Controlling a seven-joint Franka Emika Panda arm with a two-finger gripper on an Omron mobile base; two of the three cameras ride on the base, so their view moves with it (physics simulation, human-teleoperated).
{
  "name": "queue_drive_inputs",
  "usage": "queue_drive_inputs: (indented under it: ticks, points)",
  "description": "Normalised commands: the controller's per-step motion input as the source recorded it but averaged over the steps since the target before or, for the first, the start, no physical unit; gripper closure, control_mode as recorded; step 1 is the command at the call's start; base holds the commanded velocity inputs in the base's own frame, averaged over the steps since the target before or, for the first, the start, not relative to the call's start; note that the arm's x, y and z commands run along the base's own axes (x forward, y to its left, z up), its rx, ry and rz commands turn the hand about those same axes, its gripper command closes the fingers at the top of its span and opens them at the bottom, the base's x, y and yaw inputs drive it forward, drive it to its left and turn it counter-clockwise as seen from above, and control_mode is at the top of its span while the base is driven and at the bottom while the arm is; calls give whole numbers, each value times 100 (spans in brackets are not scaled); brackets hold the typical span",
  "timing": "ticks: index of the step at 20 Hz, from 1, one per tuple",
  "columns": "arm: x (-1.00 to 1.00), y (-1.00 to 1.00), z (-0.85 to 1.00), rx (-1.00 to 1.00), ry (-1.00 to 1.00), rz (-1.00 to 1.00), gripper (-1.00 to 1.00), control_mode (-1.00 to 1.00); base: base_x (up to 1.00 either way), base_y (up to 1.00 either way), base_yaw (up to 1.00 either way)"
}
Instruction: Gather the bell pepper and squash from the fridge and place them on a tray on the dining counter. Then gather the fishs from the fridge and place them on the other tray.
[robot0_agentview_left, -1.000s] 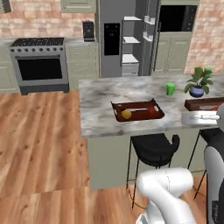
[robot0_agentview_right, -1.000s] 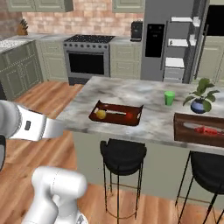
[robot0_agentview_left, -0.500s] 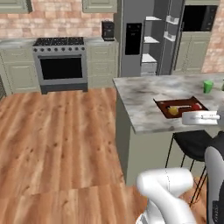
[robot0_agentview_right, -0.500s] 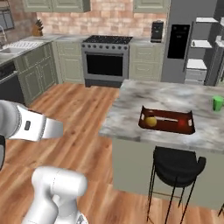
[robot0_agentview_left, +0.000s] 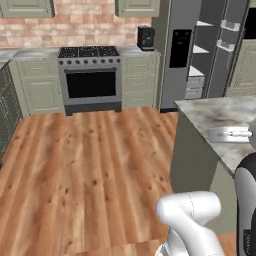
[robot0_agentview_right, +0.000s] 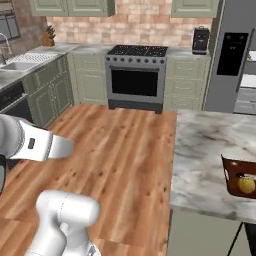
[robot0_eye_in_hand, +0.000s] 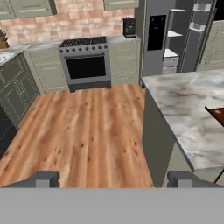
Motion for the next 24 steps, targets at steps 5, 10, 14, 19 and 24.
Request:
queue_drive_inputs:
  ticks: [5,10,14,19,24]
  points:
    - [0,0,0,0,0,0,-100,100,100,96,-3]
    - [0,0,0,0,0,0,-100,100,100,74,0]
    - [0,0,0,0,0,0,-100,100,100,1,10]
    - [0,0,0,0,0,0,-100,100,100,-28,22]
    - [0,0,0,0,0,0,-100,100,100,-36,26]
